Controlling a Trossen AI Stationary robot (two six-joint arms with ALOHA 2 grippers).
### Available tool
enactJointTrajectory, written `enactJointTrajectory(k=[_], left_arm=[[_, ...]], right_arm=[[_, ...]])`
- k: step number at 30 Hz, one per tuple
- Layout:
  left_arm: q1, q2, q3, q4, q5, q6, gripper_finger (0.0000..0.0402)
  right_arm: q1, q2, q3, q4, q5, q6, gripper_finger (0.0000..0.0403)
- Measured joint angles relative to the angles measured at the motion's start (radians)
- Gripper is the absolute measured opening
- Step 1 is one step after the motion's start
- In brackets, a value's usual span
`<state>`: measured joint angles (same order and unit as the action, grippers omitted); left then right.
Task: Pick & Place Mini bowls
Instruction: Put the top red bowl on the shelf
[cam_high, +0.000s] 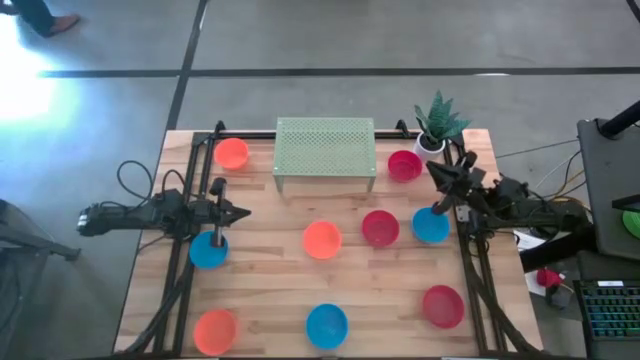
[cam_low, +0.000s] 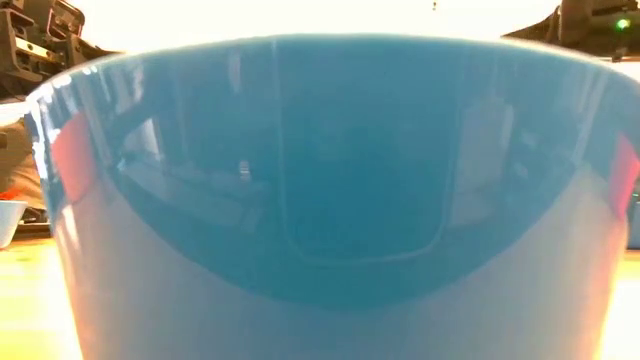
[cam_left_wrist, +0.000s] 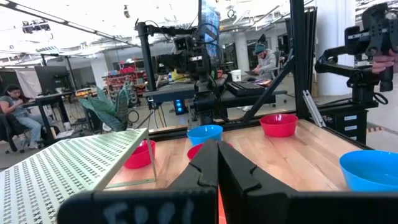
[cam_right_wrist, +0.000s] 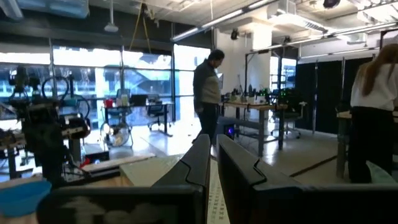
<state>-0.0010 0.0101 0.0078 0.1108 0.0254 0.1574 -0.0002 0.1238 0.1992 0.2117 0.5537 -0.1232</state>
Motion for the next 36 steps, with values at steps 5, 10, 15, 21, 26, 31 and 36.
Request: enactJointTrajectory(k=[5, 10, 15, 21, 26, 31, 36], left_arm=[[0.0, 0.0, 0.0, 0.0, 0.0, 0.0, 0.0], [0.0, 0.0, 0.0, 0.0, 0.0, 0.0, 0.0], [0.0, 0.0, 0.0, 0.0, 0.0, 0.0, 0.0], [0.0, 0.0, 0.0, 0.0, 0.0, 0.0, 0.0], [0.0, 0.0, 0.0, 0.0, 0.0, 0.0, 0.0], [0.0, 0.0, 0.0, 0.0, 0.0, 0.0, 0.0], [0.0, 0.0, 0.0, 0.0, 0.0, 0.0, 0.0]], right_arm=[[0.0, 0.114, 0.101, -0.098, 0.002, 0.105, 0.0028], [0.0, 0.232, 0.247, -0.309, 0.044, 0.278, 0.0028], [-0.001, 0.358, 0.379, -0.502, 0.055, 0.431, 0.0028], [-0.001, 0.507, 0.513, -0.727, 0.096, 0.618, 0.0028], [-0.001, 0.613, 0.596, -0.878, 0.147, 0.701, 0.0028], [-0.001, 0.697, 0.642, -0.899, 0.149, 0.701, 0.0028], [-0.011, 0.781, 0.697, -0.969, 0.146, 0.773, 0.0029]])
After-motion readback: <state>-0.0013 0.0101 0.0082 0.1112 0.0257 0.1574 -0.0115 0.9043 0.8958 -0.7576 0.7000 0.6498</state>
